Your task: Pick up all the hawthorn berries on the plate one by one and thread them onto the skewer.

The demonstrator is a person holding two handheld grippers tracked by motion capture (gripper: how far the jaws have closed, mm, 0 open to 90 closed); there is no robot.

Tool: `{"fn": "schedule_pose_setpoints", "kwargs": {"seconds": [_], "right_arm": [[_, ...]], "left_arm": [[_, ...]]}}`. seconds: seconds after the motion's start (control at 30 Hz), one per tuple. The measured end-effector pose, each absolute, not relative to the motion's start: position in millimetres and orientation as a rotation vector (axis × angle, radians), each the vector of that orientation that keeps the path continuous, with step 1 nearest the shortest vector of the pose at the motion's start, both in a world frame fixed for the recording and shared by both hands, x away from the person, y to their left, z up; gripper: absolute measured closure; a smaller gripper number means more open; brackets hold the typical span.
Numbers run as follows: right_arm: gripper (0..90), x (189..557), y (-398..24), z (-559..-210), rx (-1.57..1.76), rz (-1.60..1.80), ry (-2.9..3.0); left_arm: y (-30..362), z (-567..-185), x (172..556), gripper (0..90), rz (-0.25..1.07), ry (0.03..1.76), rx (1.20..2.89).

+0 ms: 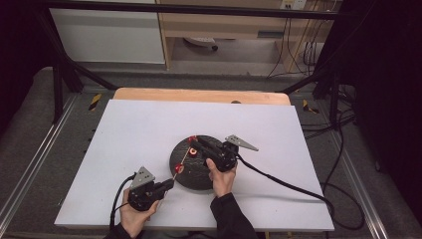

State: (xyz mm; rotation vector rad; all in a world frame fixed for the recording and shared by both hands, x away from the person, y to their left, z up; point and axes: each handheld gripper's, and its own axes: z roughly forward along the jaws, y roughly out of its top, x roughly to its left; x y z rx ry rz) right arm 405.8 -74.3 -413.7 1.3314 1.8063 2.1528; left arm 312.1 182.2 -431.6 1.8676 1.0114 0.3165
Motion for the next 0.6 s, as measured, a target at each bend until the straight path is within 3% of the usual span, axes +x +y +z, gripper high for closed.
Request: {"fn": "schedule_pose_setpoints", "kwargs": {"seconds": [0.6], "right_arm": [[62.3, 392, -64, -433, 1.343, 2.128, 1.929]], "left_arm": [[175, -427, 323, 88.5, 0.326, 1.013, 1.868]]}}
